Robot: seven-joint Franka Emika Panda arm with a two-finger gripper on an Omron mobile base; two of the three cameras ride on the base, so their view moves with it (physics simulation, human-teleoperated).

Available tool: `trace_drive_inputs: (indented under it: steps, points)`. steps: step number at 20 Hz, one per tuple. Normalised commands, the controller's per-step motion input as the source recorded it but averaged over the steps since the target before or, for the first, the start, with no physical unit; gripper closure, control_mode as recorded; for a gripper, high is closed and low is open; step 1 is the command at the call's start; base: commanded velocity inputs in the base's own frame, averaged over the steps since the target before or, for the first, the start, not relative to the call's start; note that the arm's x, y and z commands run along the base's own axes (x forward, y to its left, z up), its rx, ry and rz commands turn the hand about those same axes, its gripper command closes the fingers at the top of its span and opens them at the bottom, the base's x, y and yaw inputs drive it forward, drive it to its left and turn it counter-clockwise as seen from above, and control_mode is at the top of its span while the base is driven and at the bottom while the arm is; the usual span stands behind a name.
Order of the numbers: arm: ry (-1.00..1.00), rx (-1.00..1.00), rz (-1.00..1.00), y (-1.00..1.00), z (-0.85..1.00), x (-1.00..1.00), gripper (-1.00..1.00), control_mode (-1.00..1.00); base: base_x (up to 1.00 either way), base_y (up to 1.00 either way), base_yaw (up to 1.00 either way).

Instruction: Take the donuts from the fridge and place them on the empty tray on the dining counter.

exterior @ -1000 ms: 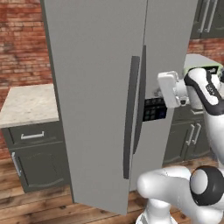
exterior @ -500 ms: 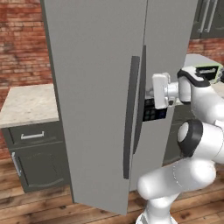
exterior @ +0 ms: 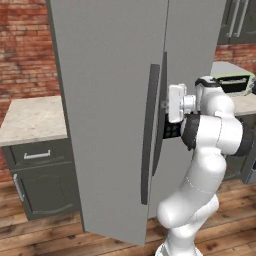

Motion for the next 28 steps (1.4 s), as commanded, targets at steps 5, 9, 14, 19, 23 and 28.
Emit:
trace_drive_inputs:
  steps: [5,9,14,19,23,28]
  points:
    - [0.01,0.08,0.07,0.2,-0.13,0.06,1.0,-1.0,0.0,0.0,0.0]
    - [0.0,0.0,-0.07,0.64,-0.33,0.3,1.0,-1.0,0.0,0.0,0.0]
    - [0.03,0.0,-0.16,0.52,-0.14,0.77,1.0,-1.0,0.0,0.0,0.0]
    - [0.02,0.0,-0.07,0.48,-0.01,0.27,1.0,-1.0,0.0,0.0,0.0]
    - [0.0,0.0,0.0,0.94,0.0,-0.35,1.0,-1.0,0.0,0.0,0.0]
    - [0.03,0.01,0.0,1.0,0.01,-0.61,1.0,-1.0,0.0,0.0,0.0]
